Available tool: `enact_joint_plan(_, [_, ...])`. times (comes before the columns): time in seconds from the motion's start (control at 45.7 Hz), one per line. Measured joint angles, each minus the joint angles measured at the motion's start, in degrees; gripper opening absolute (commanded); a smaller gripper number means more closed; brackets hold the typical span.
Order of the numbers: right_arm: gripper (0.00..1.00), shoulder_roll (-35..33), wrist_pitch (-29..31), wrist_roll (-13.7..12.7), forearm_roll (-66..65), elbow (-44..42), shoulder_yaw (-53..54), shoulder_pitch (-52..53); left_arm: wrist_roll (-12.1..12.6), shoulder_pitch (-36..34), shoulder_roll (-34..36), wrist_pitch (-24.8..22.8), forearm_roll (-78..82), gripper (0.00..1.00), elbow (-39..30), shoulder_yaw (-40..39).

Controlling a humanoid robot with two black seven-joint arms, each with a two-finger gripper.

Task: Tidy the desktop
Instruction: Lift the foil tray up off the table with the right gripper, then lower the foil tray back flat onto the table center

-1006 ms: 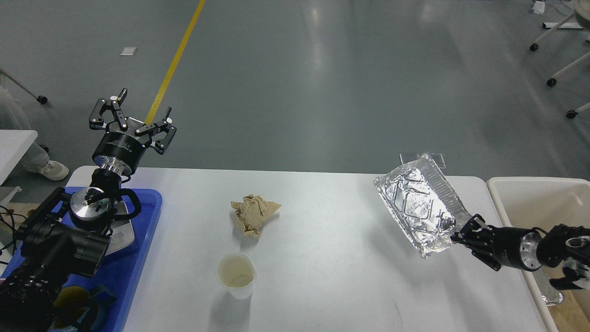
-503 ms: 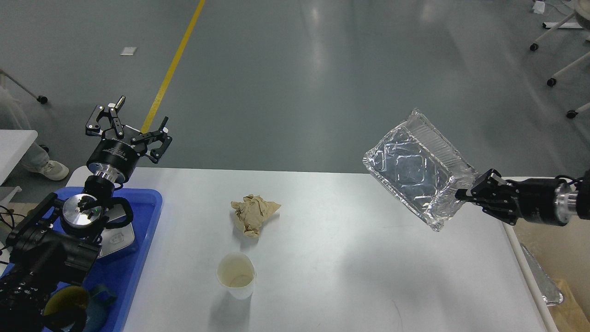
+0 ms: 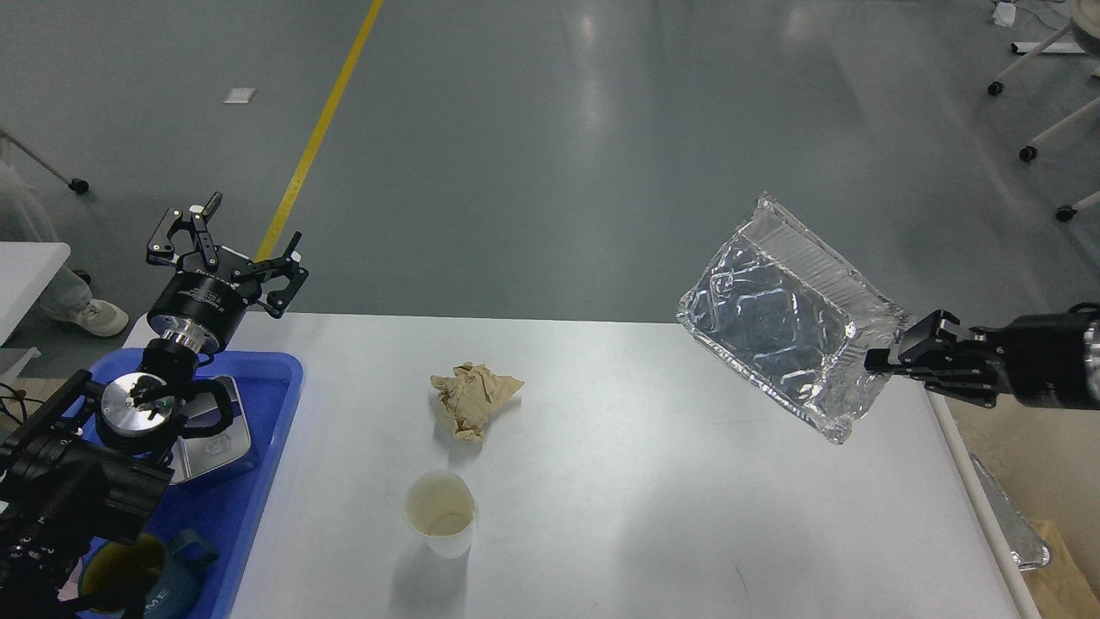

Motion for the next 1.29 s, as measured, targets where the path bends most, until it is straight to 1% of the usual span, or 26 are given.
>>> enact_joint_plan(0.175, [0.00,3.73,1.48,0.15,-2.72,0.26,-1.18,0.53,0.00,-0.06,-0.03,0.01,0.00,0.96,0.00,0.51])
enact_joint_plan(0.35, [0.00,9.66,1.68,0.70,-6.75,-0.92,-3.82,1.37,0.66,-0.07,0.17,0.09,0.00,0.96,0.01,0.57])
enact_joint_plan(0.656, [0.00,20.91,1.68,1.05,-8.14,-9.90,-8.73,7.17,1.85,-0.05,1.37,0.09,0.00,0.96,0.08,0.58])
enact_joint_plan(0.788, [0.00,25.17,1.69,1.13,-10.28,-13.23,-10.15,8.13,2.12,0.11,1.62,0.09,0.00,0.96,0.08,0.65])
enact_joint_plan(1.006, [0.00,27.76,1.67,1.14,-12.57,-16.44,-12.59,9.28,2.41,0.42,2.17,0.09,0.03,0.96,0.07,0.71])
enact_joint_plan(1.181, [0.00,28.70,1.59,1.15,-13.17,-17.17,-13.13,10.51,2.38,0.37,2.44,0.00,0.03,0.96,0.03,2.32])
enact_joint_plan(1.291, [0.00,28.74,1.59,1.15,-13.20,-17.26,-13.30,10.98,1.97,0.58,2.47,-1.15,0.11,0.96,-0.06,2.58])
